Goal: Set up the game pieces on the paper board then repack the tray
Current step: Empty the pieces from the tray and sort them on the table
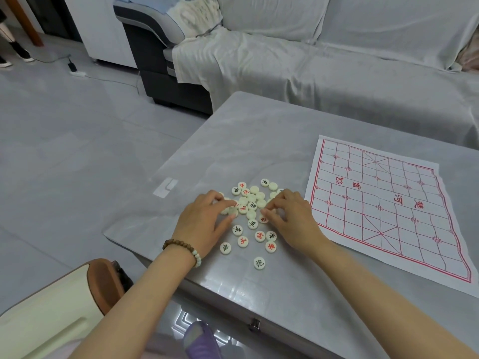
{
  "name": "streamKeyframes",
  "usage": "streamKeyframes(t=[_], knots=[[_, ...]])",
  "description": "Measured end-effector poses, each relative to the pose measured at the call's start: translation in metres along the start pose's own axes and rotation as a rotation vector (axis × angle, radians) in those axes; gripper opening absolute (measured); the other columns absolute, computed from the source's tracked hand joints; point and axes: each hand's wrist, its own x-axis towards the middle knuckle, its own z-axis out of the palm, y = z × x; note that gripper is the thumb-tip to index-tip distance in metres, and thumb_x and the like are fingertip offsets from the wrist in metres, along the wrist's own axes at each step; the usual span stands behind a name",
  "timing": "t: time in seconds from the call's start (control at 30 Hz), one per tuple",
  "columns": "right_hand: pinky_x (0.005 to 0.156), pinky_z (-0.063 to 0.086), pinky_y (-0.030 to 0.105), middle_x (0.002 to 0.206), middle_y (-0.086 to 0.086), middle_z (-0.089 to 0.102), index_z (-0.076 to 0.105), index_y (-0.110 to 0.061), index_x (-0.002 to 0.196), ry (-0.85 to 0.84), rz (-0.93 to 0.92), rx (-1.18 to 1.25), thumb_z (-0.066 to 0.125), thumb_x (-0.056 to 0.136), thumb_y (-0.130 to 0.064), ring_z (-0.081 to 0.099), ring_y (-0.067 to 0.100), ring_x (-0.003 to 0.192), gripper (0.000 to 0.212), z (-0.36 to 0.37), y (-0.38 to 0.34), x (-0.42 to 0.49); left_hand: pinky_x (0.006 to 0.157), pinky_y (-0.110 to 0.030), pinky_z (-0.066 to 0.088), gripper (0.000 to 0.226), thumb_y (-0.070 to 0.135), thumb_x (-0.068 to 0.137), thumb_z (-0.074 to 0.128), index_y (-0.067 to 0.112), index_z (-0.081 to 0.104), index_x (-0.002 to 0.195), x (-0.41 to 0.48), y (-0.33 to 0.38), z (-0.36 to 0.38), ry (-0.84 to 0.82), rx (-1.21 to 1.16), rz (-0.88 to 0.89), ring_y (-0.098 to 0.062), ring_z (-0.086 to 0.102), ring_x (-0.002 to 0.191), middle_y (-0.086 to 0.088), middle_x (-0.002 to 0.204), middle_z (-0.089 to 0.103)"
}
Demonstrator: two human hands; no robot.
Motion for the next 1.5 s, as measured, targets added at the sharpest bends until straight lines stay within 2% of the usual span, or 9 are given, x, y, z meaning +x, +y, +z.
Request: streamKeyframes(t=[0.17,0.37,0.47,0.6,0.9,1.03,1.3,1.4,1.5], knots=[[0.081,0.031,0.028,0.096,-0.005,0.050,0.064,-0.020,0.089,0.077,-0.012,-0.066,0.059,0.089,-0.033,0.041,0.012,0.090,0.014,0.007,-0.002,0.007,0.096,-0.027,0.033,0.035,0.035,0.093,0.050,0.028,0.055,0.126,-0.002,-0.007,0.000,-0.042,0.015,-0.040,-0.014,0.043,0.121,0.008,0.133,0.048],[0.081,0.024,0.026,0.095,-0.003,0.053,0.070,-0.021,0.093,0.118,-0.045,-0.101,0.062,0.085,-0.040,0.047,0.015,0.095,0.021,0.011,-0.018,0.001,0.093,-0.027,0.033,0.032,0.035,0.091,0.053,0.028,0.059,0.122,-0.004,-0.009,0.000,-0.045,0.059,-0.009,-0.014,0.044,0.118,0.007,0.126,0.054],[0.081,0.023,0.026,0.093,-0.004,0.053,0.066,-0.020,0.091,0.116,-0.026,-0.157,0.063,0.081,-0.047,0.047,0.017,0.098,0.028,0.020,-0.023,0.000,0.084,-0.026,0.032,0.028,0.032,0.088,0.059,0.025,0.065,0.115,-0.004,-0.010,0.001,-0.005,0.092,0.018,-0.019,0.051,0.111,0.004,0.117,0.060],[0.078,0.019,0.025,0.090,-0.007,0.050,0.060,-0.021,0.088,0.088,0.005,-0.137,0.065,0.078,-0.044,0.047,0.016,0.097,0.025,0.026,-0.034,0.000,0.085,-0.023,0.030,0.029,0.034,0.089,0.057,0.025,0.062,0.116,-0.003,-0.011,0.000,-0.022,0.075,0.002,-0.014,0.047,0.113,0.008,0.119,0.058],[0.078,0.018,0.023,0.087,-0.010,0.044,0.064,-0.020,0.087,0.030,-0.007,-0.116,0.053,0.092,-0.037,0.043,0.015,0.095,0.021,0.023,-0.031,-0.001,0.080,-0.021,0.037,0.028,0.038,0.086,0.059,0.031,0.060,0.113,0.002,-0.010,0.000,-0.038,-0.107,-0.108,-0.008,0.047,0.100,0.013,0.102,0.057],[0.082,0.025,0.027,0.090,-0.007,0.047,0.065,-0.019,0.089,0.084,-0.035,-0.080,0.061,0.087,-0.030,0.042,0.013,0.091,0.011,0.022,-0.028,0.003,0.079,-0.023,0.038,0.022,0.039,0.085,0.060,0.029,0.062,0.105,0.005,-0.010,0.000,-0.051,-0.093,-0.109,-0.010,0.048,0.097,0.010,0.098,0.057],[0.079,0.023,0.026,0.093,-0.010,0.050,0.072,-0.027,0.098,0.027,-0.142,-0.057,0.069,0.081,-0.034,0.046,0.013,0.092,0.018,0.025,-0.037,0.008,0.068,-0.024,0.035,0.023,0.044,0.088,0.054,0.026,0.054,0.073,0.006,-0.023,-0.007,-0.095,-0.111,-0.220,-0.010,0.044,0.085,0.011,0.077,0.048],[0.078,0.028,0.029,0.091,-0.006,0.054,0.071,-0.024,0.095,0.013,-0.128,-0.029,0.071,0.079,-0.031,0.049,0.016,0.091,0.017,0.028,-0.037,0.014,0.072,-0.026,0.040,0.020,0.042,0.087,0.055,0.024,0.053,0.079,0.006,-0.025,-0.007,-0.068,-0.090,-0.259,-0.013,0.047,0.091,0.007,0.086,0.051],[0.082,0.035,0.034,0.090,-0.006,0.050,0.072,-0.020,0.088,0.011,-0.112,0.025,0.068,0.083,-0.032,0.048,0.018,0.091,0.014,0.028,-0.039,0.018,0.084,-0.026,0.041,0.021,0.037,0.092,0.048,0.024,0.057,0.107,0.007,-0.025,-0.007,0.032,-0.117,-0.197,-0.013,0.047,0.102,0.006,0.107,0.052]])
